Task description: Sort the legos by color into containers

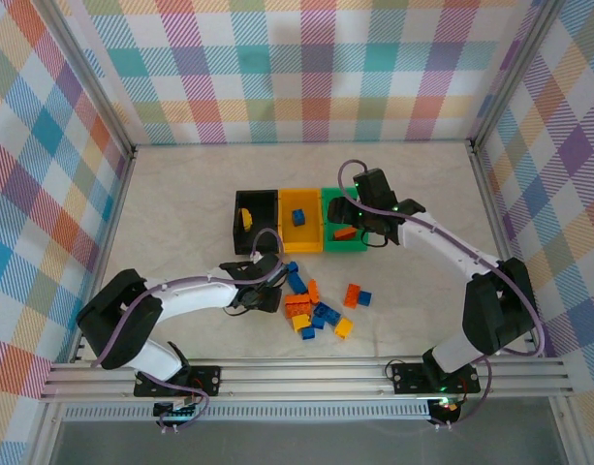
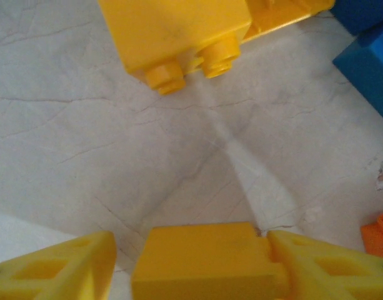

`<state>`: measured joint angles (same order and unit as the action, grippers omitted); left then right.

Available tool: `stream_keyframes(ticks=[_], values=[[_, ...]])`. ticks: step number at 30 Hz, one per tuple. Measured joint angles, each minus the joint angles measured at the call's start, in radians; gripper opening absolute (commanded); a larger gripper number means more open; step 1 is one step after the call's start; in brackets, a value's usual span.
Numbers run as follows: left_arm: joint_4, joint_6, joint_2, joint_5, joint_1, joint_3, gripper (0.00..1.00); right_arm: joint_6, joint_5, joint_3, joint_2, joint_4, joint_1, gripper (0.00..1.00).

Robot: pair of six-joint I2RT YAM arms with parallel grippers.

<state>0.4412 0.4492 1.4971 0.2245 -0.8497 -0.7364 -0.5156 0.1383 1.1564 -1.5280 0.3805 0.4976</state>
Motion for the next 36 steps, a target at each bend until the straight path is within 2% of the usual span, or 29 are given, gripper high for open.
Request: stream_keyframes(ticks=[3, 7, 10, 12, 15, 18, 21, 27, 28, 33, 36], values=[[-0.001, 0.005, -0.002, -0.006, 0.0, 0.0, 0.46, 0.0, 0.001, 0.0, 0.006, 0.0, 0.0, 0.85], [0.014, 0.007, -0.051, -0.006, 0.0, 0.0, 0.45, -0.001, 0.003, -0.005, 0.016, 0.0, 0.0, 0.85], [0.05, 0.006, -0.149, 0.002, 0.014, -0.006, 0.45, -0.004, 0.003, -0.021, 0.027, -0.002, 0.0, 0.85], [0.078, 0.005, -0.219, 0.002, 0.051, -0.039, 0.45, -0.01, 0.002, -0.042, 0.042, -0.006, 0.0, 0.85], [0.083, -0.005, -0.247, 0.008, 0.164, -0.14, 0.44, -0.023, -0.002, -0.085, 0.066, -0.015, 0.0, 0.85], [0.076, -0.021, -0.188, 0.013, 0.256, -0.269, 0.43, -0.031, -0.011, -0.126, 0.088, -0.018, 0.0, 0.85], [0.049, -0.039, -0.058, 0.017, 0.316, -0.399, 0.42, -0.034, -0.022, -0.154, 0.105, -0.021, 0.0, 0.85], [0.031, -0.066, 0.208, 0.018, 0.371, -0.571, 0.41, -0.046, -0.048, -0.214, 0.145, -0.021, 0.0, 0.85], [0.033, -0.071, 0.237, 0.019, 0.377, -0.59, 0.43, -0.046, -0.053, -0.223, 0.152, -0.021, 0.0, 0.85], [0.066, -0.088, 0.344, 0.02, 0.401, -0.676, 0.67, -0.045, -0.09, -0.261, 0.195, -0.014, 0.0, 0.86], [0.08, -0.093, 0.359, 0.014, 0.402, -0.715, 0.77, -0.045, -0.121, -0.267, 0.204, -0.012, 0.0, 0.86]])
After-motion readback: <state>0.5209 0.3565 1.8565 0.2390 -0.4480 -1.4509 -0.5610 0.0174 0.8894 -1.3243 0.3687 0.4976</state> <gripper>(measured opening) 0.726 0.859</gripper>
